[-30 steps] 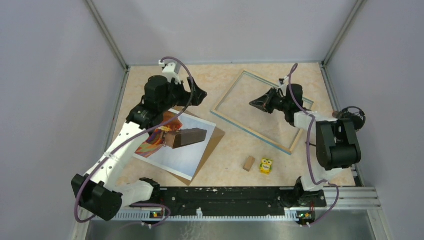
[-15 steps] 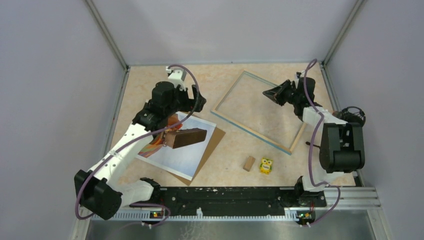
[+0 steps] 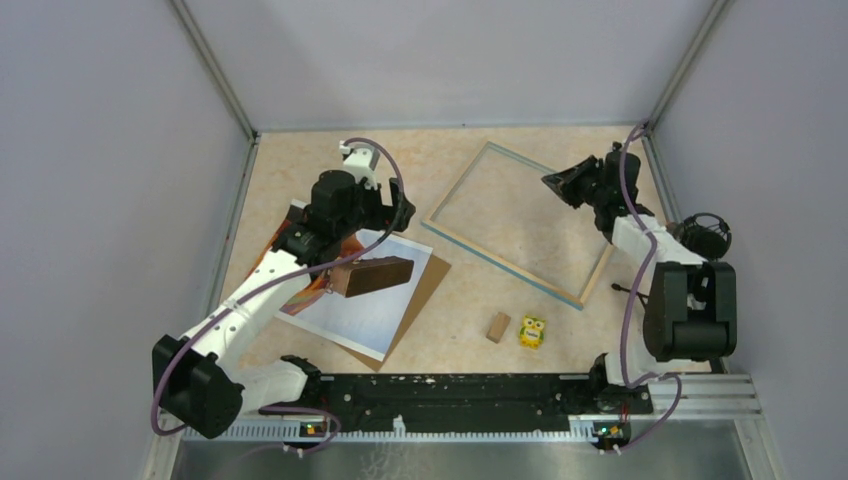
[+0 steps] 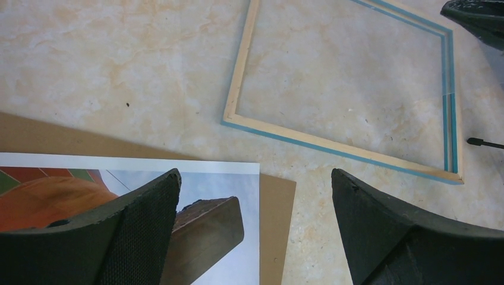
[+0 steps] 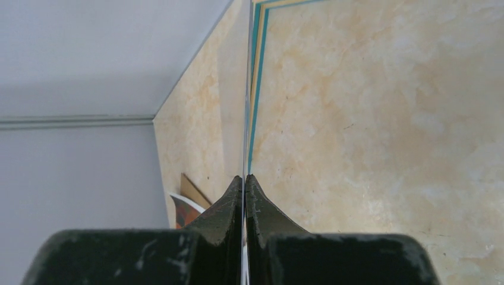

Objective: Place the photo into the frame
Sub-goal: Place the photo frame item in the photo frame.

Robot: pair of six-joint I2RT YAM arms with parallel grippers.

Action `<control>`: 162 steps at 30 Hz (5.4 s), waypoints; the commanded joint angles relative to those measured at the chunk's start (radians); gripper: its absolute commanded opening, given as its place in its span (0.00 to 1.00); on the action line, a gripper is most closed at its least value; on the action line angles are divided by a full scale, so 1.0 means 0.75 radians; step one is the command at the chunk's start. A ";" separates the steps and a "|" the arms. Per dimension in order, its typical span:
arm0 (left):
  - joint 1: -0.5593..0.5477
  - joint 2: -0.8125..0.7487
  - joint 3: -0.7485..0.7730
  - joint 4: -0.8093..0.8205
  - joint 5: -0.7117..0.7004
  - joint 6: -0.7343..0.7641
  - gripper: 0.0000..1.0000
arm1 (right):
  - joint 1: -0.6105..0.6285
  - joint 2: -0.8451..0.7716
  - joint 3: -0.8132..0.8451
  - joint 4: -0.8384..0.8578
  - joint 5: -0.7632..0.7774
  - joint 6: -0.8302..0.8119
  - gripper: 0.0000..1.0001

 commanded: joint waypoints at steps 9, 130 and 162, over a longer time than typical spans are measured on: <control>-0.012 -0.010 -0.021 0.083 -0.023 0.033 0.98 | 0.002 -0.202 0.022 -0.108 0.253 -0.085 0.00; -0.008 0.060 -0.042 0.104 0.087 0.006 0.98 | -0.190 -0.562 -0.436 -0.173 0.295 -0.162 0.00; -0.008 0.067 -0.042 0.109 0.092 0.007 0.98 | -0.216 -0.601 -0.482 -0.186 0.292 -0.184 0.00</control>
